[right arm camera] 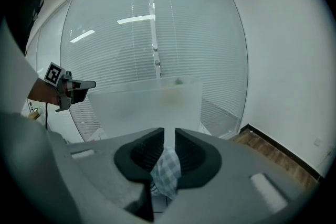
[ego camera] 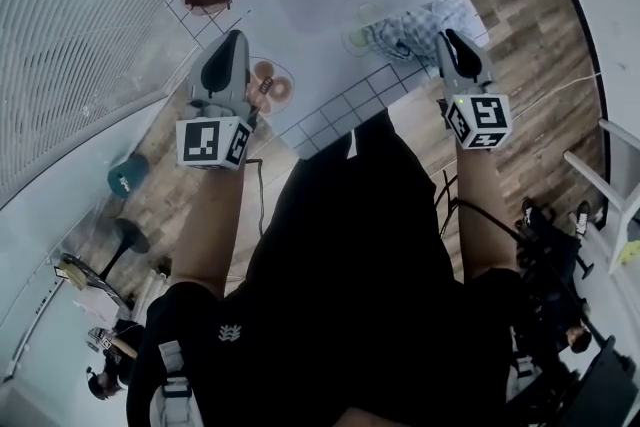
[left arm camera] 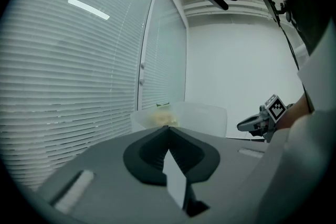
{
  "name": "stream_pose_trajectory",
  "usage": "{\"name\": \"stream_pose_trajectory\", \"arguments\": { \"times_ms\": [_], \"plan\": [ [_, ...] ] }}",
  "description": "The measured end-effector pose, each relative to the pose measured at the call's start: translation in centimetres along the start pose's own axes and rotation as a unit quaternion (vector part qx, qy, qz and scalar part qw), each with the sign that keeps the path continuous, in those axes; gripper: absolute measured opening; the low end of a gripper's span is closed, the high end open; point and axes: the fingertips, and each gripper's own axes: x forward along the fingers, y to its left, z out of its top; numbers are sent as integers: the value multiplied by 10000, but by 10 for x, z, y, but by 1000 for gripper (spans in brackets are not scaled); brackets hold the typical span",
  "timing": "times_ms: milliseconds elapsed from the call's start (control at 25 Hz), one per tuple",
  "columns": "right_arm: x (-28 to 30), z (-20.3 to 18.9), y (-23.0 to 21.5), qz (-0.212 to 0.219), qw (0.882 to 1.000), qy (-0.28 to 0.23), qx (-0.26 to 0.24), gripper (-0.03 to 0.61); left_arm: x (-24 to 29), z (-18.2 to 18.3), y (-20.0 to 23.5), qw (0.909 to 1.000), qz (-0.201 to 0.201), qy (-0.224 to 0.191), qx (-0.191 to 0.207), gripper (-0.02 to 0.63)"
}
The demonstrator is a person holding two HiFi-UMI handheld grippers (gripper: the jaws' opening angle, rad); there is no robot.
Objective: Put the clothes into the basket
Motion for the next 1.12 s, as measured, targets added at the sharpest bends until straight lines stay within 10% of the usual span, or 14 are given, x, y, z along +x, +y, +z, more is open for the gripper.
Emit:
{"name": "stream_pose_trajectory", "arguments": {
  "times_ms": [1120],
  "plan": [
    [58, -87, -4, 280, 9932, 1132, -43, 405, 3, -48, 24, 9971, 545, 460, -266, 6]
  ]
}}
